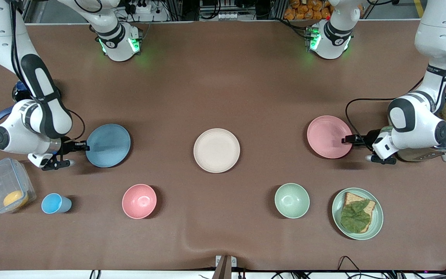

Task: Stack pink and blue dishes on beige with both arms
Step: 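Grasp the blue plate with the right gripper while the left gripper lifts the pink plate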

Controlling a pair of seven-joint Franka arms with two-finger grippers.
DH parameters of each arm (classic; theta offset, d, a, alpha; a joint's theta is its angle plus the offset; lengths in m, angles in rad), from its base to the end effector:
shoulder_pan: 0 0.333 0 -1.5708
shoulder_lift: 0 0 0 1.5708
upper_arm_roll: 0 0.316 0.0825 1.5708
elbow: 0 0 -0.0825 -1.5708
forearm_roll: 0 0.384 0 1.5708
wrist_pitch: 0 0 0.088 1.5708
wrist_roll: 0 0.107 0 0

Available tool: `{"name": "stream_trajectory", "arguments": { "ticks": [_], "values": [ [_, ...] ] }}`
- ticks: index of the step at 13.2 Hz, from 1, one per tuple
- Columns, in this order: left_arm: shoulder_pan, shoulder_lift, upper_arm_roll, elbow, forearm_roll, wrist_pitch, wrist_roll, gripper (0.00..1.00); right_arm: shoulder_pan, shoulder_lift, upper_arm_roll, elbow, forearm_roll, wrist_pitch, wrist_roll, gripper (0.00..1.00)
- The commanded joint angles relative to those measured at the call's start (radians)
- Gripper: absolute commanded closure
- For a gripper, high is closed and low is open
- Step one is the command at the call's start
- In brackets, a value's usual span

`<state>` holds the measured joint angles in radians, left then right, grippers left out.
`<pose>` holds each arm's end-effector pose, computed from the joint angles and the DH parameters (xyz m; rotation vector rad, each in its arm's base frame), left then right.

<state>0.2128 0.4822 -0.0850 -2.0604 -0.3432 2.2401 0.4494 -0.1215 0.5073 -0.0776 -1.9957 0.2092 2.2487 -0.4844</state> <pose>0.5550 0.0606 0.1780 2.7761 -0.0866 -0.2964 0.5694 -0.1088 0.1853 -2.9360 -0.2033 0.2949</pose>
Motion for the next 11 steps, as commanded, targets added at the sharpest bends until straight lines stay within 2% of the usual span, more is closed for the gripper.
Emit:
{"name": "stream_trajectory", "arguments": {
  "ticks": [1,3,4,7,9,11],
  "values": [
    [0.008,-0.002,-0.009,-0.006,-0.037,0.013,0.035,0.43,-0.020,-0.009,0.013,0.044,0.019,-0.084,-0.022,1.00],
    [0.008,-0.001,-0.009,-0.004,-0.037,0.013,0.035,0.63,-0.015,-0.013,0.013,0.106,0.019,-0.180,-0.020,1.00],
    [0.008,-0.001,-0.009,-0.004,-0.037,0.013,0.035,0.70,-0.014,-0.018,0.013,0.136,0.019,-0.220,-0.017,1.00],
    [0.008,-0.001,-0.009,0.002,-0.039,0.010,0.029,0.82,-0.010,-0.018,0.012,0.279,0.010,-0.389,-0.010,1.00],
    [0.007,-0.001,-0.009,0.009,-0.037,0.004,0.014,0.97,-0.010,-0.018,0.012,0.386,0.007,-0.509,-0.008,1.00],
    [0.002,-0.001,-0.009,0.011,-0.039,0.001,0.009,1.00,-0.009,-0.019,0.010,0.509,0.000,-0.645,0.000,1.00]
  ]
}}
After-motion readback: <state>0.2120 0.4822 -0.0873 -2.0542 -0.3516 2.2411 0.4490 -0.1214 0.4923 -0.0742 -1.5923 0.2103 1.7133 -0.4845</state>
